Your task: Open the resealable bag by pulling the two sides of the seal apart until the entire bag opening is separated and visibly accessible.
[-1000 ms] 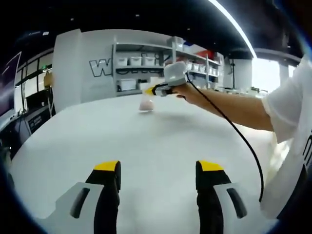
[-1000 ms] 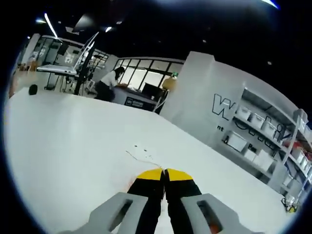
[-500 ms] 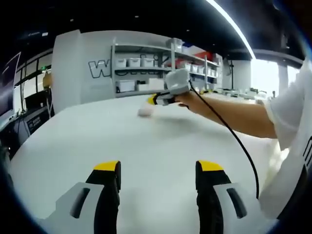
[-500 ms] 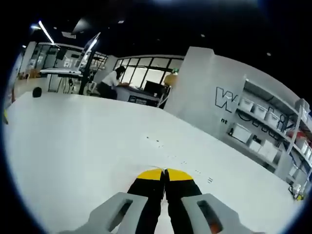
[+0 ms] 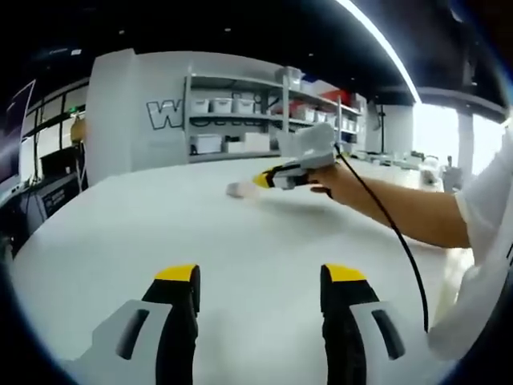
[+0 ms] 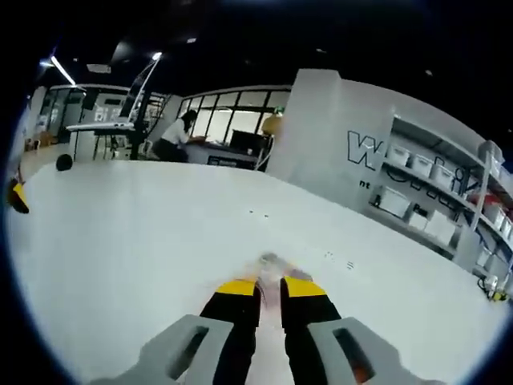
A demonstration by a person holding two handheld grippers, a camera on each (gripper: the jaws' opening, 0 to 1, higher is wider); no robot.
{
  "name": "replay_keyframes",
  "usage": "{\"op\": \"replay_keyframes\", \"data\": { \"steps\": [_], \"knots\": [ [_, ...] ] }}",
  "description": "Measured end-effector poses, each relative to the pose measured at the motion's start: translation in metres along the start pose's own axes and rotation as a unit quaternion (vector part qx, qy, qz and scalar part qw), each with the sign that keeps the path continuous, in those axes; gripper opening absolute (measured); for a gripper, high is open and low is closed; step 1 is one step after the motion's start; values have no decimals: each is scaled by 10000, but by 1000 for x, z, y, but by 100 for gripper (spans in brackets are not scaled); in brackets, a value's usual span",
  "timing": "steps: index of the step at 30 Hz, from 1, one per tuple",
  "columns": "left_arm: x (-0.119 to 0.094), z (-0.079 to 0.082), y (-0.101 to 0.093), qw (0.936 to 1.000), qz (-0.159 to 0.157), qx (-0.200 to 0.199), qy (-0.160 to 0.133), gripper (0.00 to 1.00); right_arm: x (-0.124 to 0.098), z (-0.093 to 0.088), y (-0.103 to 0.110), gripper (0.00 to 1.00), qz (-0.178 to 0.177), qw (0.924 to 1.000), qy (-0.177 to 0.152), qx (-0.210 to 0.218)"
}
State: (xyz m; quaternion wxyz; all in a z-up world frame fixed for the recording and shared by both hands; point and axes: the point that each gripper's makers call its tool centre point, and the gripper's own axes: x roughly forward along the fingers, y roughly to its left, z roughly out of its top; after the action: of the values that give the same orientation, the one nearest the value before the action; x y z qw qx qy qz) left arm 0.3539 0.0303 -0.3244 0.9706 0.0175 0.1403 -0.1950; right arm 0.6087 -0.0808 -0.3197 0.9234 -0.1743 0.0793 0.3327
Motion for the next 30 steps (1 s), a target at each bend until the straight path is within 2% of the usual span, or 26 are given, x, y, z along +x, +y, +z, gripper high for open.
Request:
{"op": "replay_keyframes", "data": {
  "steps": [3,6,8,13,19,23,30],
  "knots": [
    [-1,1,-1,10000,-8,0,-20,60,-3,2,3,6,-33,9999,-60,98],
    [-1,1,-2,10000,-16,-25,-37,60,6,6,9,1,66,9992,-121,378],
    [-2,2,-3,10000,-26,-22,-49,60,13,10,19,1,79,9993,-137,326],
    [-10,4,1,10000,23,-23,-78,60,24,14,26,2,66,9997,-83,204],
    [-10,5,9,9998,95,-80,-131,60,13,9,34,11,148,9999,49,-1],
    [-7,6,6,9998,44,-86,-152,60,0,9,37,12,171,9997,46,-165],
    [-7,7,2,9998,-31,-105,-191,59,-14,9,38,11,139,9998,-26,-122]
  ]
}}
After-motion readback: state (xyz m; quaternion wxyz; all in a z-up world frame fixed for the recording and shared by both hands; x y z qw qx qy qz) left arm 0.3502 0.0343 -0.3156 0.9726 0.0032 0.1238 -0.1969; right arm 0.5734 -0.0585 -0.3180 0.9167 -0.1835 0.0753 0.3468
